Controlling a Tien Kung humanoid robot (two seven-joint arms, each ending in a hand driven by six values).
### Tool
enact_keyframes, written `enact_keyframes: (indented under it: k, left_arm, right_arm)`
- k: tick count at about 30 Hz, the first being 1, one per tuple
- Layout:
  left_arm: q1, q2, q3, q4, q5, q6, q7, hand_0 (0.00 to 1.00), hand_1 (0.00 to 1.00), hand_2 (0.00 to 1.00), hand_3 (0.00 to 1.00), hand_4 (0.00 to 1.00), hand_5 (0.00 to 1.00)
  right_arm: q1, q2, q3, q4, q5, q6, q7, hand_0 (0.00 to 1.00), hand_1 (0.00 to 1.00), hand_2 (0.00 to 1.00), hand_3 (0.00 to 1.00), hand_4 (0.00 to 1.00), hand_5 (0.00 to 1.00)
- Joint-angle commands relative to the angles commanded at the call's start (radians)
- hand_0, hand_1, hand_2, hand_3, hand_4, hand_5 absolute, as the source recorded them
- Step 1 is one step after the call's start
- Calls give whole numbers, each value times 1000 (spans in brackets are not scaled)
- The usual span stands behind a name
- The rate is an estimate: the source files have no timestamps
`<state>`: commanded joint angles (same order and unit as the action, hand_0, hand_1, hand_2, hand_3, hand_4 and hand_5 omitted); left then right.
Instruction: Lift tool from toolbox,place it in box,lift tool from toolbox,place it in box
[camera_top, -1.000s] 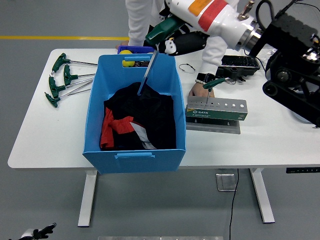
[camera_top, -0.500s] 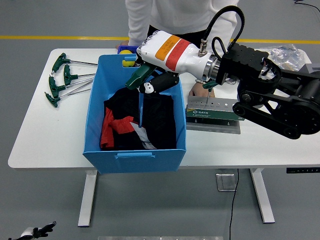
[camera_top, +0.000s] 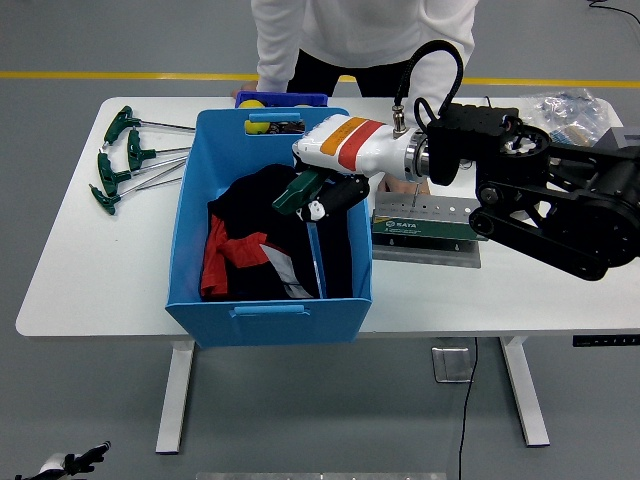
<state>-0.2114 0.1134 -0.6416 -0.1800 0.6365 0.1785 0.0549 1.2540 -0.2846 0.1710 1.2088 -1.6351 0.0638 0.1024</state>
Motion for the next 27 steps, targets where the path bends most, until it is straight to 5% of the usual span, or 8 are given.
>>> enact_keyframes:
  k: [7,16,17,22,23,27]
  left_arm:
    - [-1,1,6,0,2,1,1,855,811,796,614,723,568]
    - [0,1,9,0,4,3,0,857,811,795,614,723,568]
    - [1,1,9,0,6,3,0,857,811,795,615,723,567]
    - [2,3,4,0,14,2,2,857,811,795,615,723,567]
    - [1,3,3,0,16,3,2,858,809,795,615,724,568]
    - [0,3,2,0,16,3,2,858,809,795,615,724,568]
  right_arm:
    - [-1,27,-29,-30,10,22,-1,2,2,2,2,658,545]
    - [-10,62,-32,-77,47,-8,25,27,2,46,44,702,560]
    - [-10,66,-31,-80,49,-12,33,213,159,233,287,829,611]
    - [-8,77,-27,-86,52,-12,65,213,159,233,287,829,611]
    - [-8,78,-27,-86,53,-10,70,614,588,660,560,988,650]
    - [-8,79,-27,-87,52,-13,83,614,588,660,560,988,650]
